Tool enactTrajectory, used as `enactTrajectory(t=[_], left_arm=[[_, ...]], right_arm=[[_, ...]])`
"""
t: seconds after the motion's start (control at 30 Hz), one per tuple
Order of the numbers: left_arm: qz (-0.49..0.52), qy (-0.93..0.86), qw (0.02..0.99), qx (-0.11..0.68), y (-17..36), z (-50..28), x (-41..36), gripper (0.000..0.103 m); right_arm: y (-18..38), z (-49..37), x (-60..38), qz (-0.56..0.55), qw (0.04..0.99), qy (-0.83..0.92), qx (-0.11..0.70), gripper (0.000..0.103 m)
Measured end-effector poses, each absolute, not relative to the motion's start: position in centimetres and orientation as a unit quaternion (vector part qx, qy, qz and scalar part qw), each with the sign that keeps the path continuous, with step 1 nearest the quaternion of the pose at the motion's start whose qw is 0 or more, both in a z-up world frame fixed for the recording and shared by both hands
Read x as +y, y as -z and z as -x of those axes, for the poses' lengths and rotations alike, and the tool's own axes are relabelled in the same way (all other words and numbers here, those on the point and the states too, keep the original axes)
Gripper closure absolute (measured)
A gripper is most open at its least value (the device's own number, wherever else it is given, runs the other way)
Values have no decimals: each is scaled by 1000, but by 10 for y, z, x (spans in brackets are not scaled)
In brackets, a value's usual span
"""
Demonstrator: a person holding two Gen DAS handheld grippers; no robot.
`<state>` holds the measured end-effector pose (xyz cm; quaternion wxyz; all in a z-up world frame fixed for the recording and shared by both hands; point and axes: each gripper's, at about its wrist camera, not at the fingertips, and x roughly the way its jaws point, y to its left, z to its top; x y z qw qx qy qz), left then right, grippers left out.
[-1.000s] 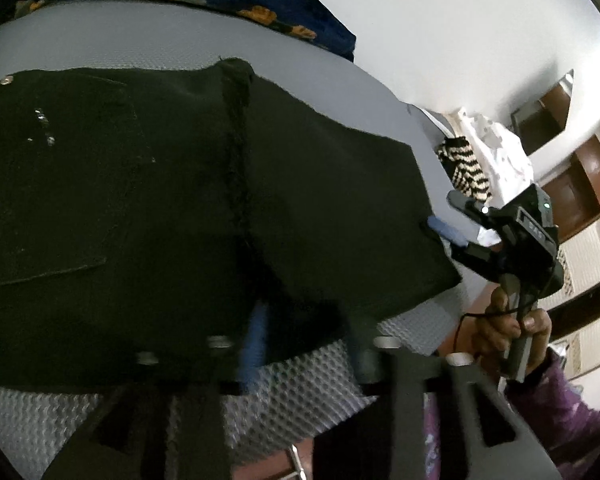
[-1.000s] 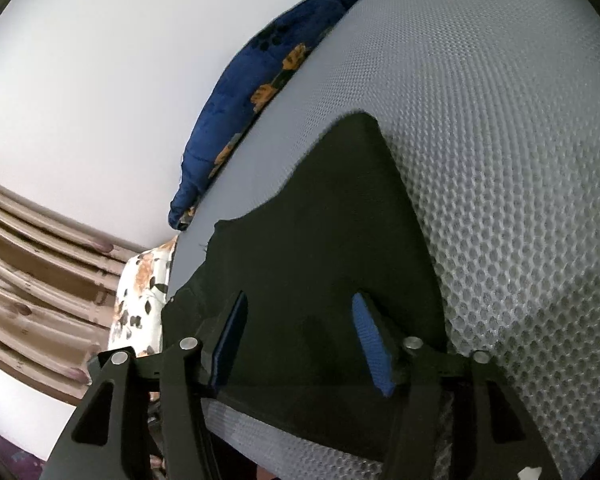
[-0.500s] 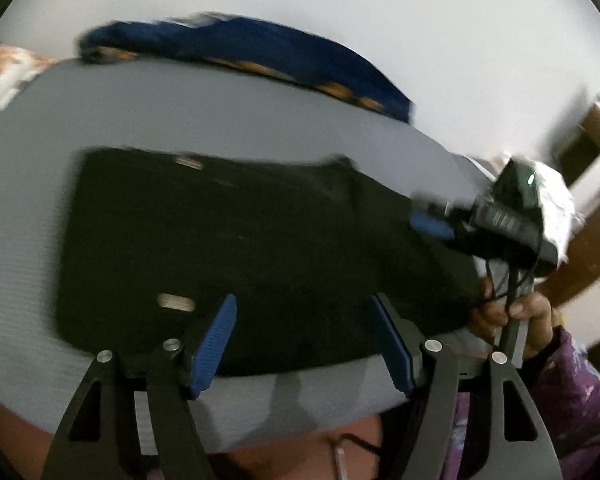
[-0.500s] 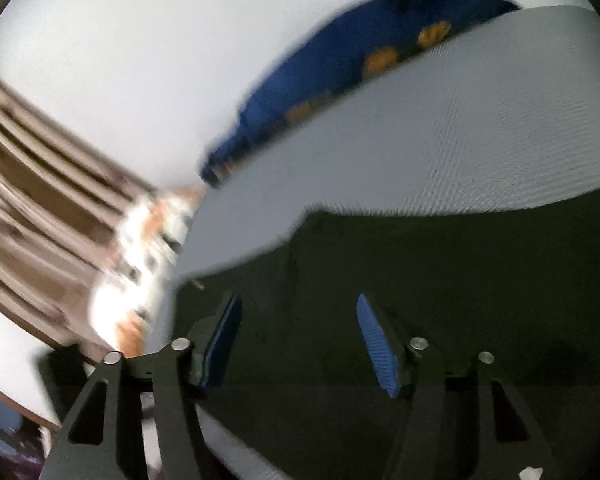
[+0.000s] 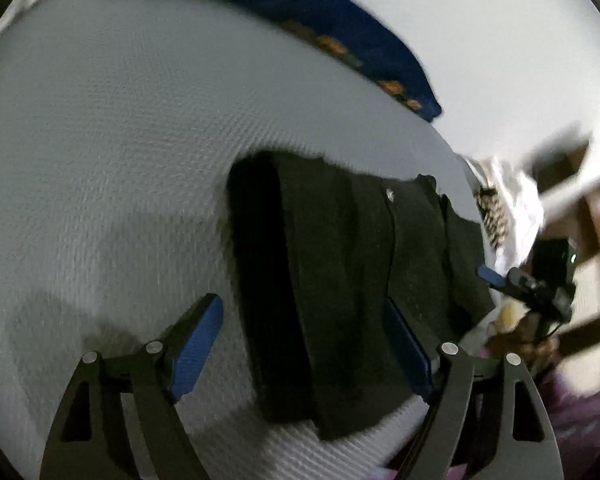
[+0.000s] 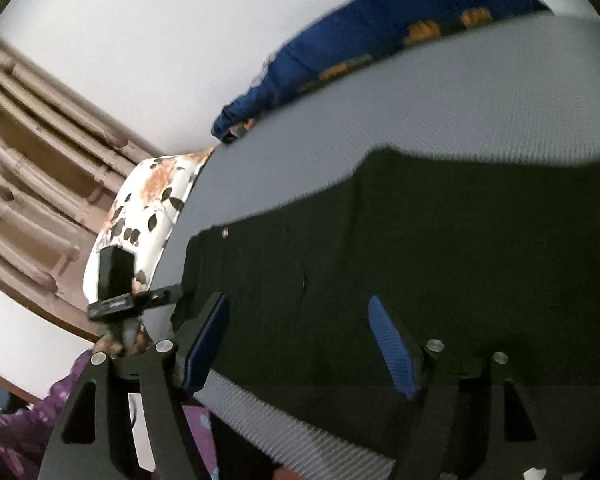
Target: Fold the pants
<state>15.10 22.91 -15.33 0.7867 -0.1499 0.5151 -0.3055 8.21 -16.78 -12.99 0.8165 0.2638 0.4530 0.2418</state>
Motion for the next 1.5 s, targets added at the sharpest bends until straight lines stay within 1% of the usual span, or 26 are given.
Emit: enactTrajectory(t=[0.17, 0.2, 0.23, 0.27, 0.33, 0.47, 0.53, 0.67, 0.83, 0.9, 1.03, 1.27, 1.33, 1.4, 1.47, 1.5], left_arm=[[127, 368, 757, 525, 154, -174, 206, 21], [120, 373, 753, 528, 153, -176, 202, 26], [116, 376, 749, 532, 152, -176, 194, 52], [100, 372, 750, 537, 153, -177, 188, 64], [94, 365, 760, 530, 153, -175, 179, 66], [137, 353, 759, 530, 149, -170, 185, 72], [162, 347, 765, 517, 138, -162, 189, 76], [212, 342, 761, 509, 112, -150, 184, 78], [225, 354, 750, 512, 74, -130, 150, 81], [222, 364, 747, 510, 57, -123, 127, 83], [197, 388, 744, 507, 27, -112, 66, 83], [231, 437, 717, 492, 16, -112, -38, 82], [234, 444, 713, 490, 19, -116, -69, 82], [235, 444, 709, 495, 28, -122, -103, 82], [225, 446, 703, 506, 45, -128, -138, 79], [217, 448, 702, 510, 53, -130, -152, 74]], right_arm=[[144, -76, -170, -309, 795, -228, 469, 32], [144, -77, -171, -314, 794, -224, 469, 32], [145, -77, -172, -317, 795, -220, 468, 32], [145, -78, -172, -319, 795, -218, 468, 32], [147, -78, -173, -326, 793, -214, 469, 32], [150, -79, -170, -337, 787, -214, 471, 32], [148, -77, -167, -332, 788, -220, 469, 32], [143, -72, -170, -330, 793, -226, 460, 32], [143, -63, -196, -374, 786, -221, 440, 31], [144, -59, -209, -388, 783, -224, 432, 31], [144, -54, -229, -405, 777, -242, 417, 31], [142, -54, -272, -454, 745, -287, 396, 31], [143, -52, -294, -462, 743, -285, 391, 24], [150, -47, -319, -479, 738, -276, 387, 23], [162, -42, -346, -505, 727, -265, 383, 21], [171, -39, -359, -521, 718, -262, 381, 20]])
